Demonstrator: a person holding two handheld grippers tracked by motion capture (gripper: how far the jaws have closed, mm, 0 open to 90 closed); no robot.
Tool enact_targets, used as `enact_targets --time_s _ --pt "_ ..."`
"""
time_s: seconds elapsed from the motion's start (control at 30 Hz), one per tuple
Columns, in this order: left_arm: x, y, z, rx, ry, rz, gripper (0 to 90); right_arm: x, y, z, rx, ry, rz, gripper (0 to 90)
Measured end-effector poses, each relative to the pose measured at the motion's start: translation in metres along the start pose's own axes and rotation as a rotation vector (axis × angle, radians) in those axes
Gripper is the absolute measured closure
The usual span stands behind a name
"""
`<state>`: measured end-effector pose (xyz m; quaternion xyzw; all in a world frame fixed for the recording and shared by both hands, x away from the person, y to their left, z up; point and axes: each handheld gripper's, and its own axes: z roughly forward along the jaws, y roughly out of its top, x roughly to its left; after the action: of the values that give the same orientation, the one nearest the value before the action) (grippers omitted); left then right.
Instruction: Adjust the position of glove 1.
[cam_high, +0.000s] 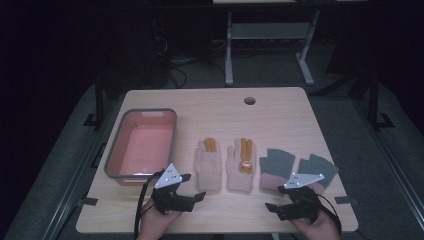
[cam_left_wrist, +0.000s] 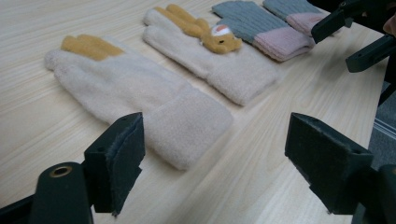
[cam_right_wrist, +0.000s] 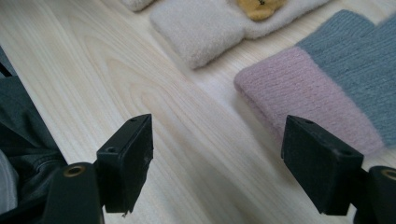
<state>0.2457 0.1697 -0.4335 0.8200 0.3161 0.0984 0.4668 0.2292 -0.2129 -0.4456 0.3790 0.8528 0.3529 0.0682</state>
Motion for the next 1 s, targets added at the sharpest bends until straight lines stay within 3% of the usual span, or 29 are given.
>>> enact_targets --time_s 0.13,0.37,0.53,0.87,1.0 --pt "0.0 -0.001 0.001 0.001 -0.006 -0.01 18.8 -0.005 0.002 0.001 0.011 -0.006 -0.011 24.8" --pt "-0.001 -0.003 0.0 0.009 0.01 0.015 18.8 -0.01 0.011 -0.001 0.015 0.006 -0.012 24.3" --pt "-0.001 -0.003 -0.004 0.0 0.027 0.027 19.0 -0.009 0.03 0.0 0.034 0.021 -0.034 23.4" --pt "0.003 -0.003 -0.005 0.001 0.014 0.012 19.2 -0.012 0.061 0.005 0.064 0.047 -0.076 22.1" --pt "0.003 -0.002 -0.006 0.002 0.033 0.021 19.4 -0.012 0.069 0.005 0.068 0.044 -0.094 22.2"
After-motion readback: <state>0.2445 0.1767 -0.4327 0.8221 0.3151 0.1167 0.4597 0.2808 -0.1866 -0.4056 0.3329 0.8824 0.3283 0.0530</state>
